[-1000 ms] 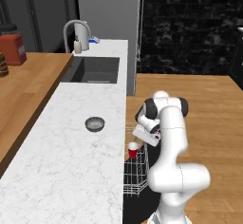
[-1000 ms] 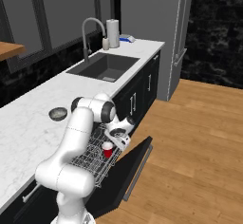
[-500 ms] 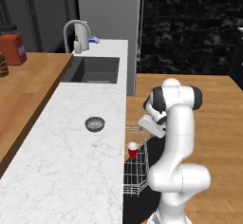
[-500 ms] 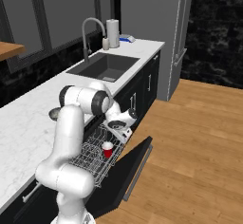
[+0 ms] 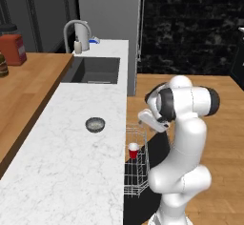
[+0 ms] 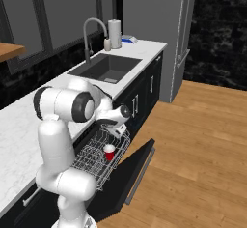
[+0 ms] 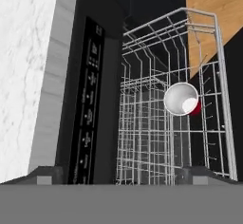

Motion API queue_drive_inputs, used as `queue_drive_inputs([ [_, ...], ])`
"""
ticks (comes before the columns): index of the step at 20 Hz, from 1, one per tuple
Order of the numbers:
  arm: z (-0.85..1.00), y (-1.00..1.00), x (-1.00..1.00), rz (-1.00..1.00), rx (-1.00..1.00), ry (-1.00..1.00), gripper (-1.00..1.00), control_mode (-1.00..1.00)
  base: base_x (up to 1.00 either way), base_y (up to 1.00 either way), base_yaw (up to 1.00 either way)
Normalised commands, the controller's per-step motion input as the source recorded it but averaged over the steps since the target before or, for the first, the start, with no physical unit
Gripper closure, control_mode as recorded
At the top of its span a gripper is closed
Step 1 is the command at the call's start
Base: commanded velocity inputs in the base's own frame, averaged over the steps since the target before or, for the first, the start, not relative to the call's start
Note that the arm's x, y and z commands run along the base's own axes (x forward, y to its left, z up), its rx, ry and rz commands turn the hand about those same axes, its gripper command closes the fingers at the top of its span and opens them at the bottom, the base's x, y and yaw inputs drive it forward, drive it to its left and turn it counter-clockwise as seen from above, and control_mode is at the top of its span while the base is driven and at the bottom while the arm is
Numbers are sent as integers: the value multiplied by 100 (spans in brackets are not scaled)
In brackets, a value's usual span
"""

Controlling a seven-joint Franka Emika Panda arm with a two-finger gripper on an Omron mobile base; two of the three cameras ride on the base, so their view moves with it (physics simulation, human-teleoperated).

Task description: Pick up the cup and bowl from the counter, place them in the dishwasher, and close the dishwasher door.

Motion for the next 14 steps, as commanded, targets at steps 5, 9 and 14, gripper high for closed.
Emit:
queue_drive_inputs([
  [5, 100, 42, -6, 0, -1, 0, -100, -100, 0, 0, 0],
  [9, 100, 38, 0, 0, -3, 0, -100, -100, 0, 0, 0],
  [14, 45, 88, -29, 7, -18, 0, -100, -100, 0, 0, 0],
])
